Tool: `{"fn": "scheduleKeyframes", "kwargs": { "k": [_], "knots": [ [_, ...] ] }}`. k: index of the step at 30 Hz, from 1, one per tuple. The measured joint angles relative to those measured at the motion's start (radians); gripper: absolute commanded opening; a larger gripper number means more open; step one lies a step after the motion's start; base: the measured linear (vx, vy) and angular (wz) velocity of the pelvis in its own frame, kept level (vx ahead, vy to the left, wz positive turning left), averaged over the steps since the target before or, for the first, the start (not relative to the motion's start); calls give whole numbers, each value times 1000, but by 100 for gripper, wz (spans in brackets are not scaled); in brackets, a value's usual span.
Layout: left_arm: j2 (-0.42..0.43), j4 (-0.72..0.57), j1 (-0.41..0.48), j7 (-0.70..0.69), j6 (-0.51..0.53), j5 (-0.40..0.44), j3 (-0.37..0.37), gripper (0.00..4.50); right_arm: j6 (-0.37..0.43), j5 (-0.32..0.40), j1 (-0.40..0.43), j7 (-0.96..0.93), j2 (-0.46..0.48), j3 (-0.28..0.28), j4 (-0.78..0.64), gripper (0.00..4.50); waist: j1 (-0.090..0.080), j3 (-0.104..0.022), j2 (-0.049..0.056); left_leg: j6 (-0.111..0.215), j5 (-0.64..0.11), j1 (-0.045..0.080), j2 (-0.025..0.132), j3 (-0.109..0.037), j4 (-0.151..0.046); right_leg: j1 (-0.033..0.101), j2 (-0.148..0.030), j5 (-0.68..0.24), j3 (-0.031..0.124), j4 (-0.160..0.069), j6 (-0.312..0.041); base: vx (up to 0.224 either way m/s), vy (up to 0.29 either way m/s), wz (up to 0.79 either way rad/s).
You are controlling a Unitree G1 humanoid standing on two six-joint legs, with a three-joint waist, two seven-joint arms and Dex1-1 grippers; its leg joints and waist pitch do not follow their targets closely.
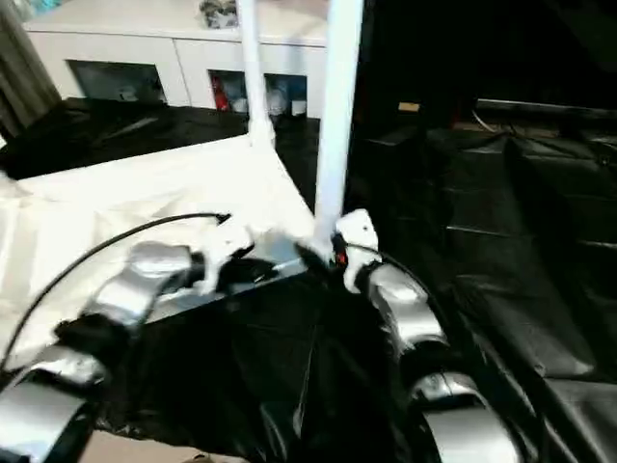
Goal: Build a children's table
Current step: Rotate leg to tighten
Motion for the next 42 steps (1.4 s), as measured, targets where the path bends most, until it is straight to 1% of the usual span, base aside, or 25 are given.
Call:
{"fn": "scheduleKeyframes", "kwargs": {
  "k": [3,6,8,10,11,12,16,19,25,28,30,31,33,35,39,41,42],
  "knots": [
    [26,-20,14,-62,-1,-15,-1,0,6,19,31,125,-41,21,-50,388,5,0,0,0,0,0,0,0,2,0,0,0,0,0,0,0,0,0],
    [58,-55,36,-148,6,-40,-13,0,23,49,63,281,-98,62,-114,388,12,0,0,1,0,0,0,0,3,-1,0,-1,0,0,0,0,0,0],
    [73,-80,51,-194,8,-52,-24,0,42,60,80,369,-126,87,-157,362,18,0,-1,1,0,0,0,0,3,-1,0,-1,0,0,0,0,0,0],
    [80,-96,61,-222,11,-59,-31,0,58,66,84,411,-133,98,-175,354,22,0,-1,1,0,0,0,0,3,-1,0,-1,0,0,0,0,0,0],
    [83,-104,66,-237,14,-61,-34,0,67,68,86,433,-134,104,-181,338,24,1,-2,1,0,0,0,0,3,-1,-1,-1,0,0,0,0,0,0],
    [86,-109,68,-245,17,-62,-36,0,71,71,88,445,-135,105,-183,338,25,2,-3,1,0,0,0,0,3,-1,-1,-1,0,0,0,0,0,0],
    [94,-124,74,-265,25,-67,-39,0,82,78,91,464,-143,112,-195,297,24,2,-5,1,0,0,0,0,3,-1,-1,-1,0,0,0,0,0,0],
    [102,-145,87,-279,28,-69,-40,0,95,82,108,482,-150,119,-227,277,25,2,-4,1,0,0,0,0,3,-1,-1,-2,0,0,0,0,0,0],
    [100,-148,89,-266,25,-68,-40,0,97,80,112,474,-151,119,-237,273,31,2,-5,1,0,0,0,0,3,-1,-1,-2,0,1,0,0,0,0],
    [79,-124,85,-188,12,-56,-28,0,71,62,99,360,-116,90,-188,272,30,2,-5,0,0,2,0,0,3,1,-1,-1,0,2,0,0,0,0],
    [62,-108,76,-144,6,-46,-27,0,64,50,85,287,-101,79,-160,272,26,2,-5,0,0,3,0,0,3,1,-1,0,0,2,0,0,0,0],
    [50,-92,67,-116,6,-39,-24,0,63,44,79,232,-87,70,-143,272,24,2,-5,0,0,4,0,0,3,2,-1,0,0,2,0,0,0,0],
    [8,-39,31,-15,10,-9,-16,0,65,21,41,43,-34,35,-80,272,18,2,-6,0,0,7,0,0,2,3,-1,1,1,2,0,0,0,0],
    [-30,-13,13,56,18,4,-15,0,69,12,20,-89,-5,10,-42,272,17,2,-6,0,0,7,-1,0,2,4,-1,1,1,2,0,0,0,0],
    [-80,24,-18,155,36,23,-14,0,76,6,-20,-282,42,-19,13,272,17,1,-4,0,0,7,-1,0,1,4,-1,3,1,2,-1,0,0,0],
    [-111,44,-36,215,49,36,-10,0,77,-3,-60,-411,82,-46,65,272,17,1,-4,0,0,7,-1,0,1,3,-1,3,1,2,-1,0,0,0],
    [-120,45,-37,230,50,41,-10,0,77,-7,-68,-439,86,-49,75,272,17,0,-4,0,0,6,-1,0,1,3,-1,3,1,2,-1,0,0,0]
  ]
}}
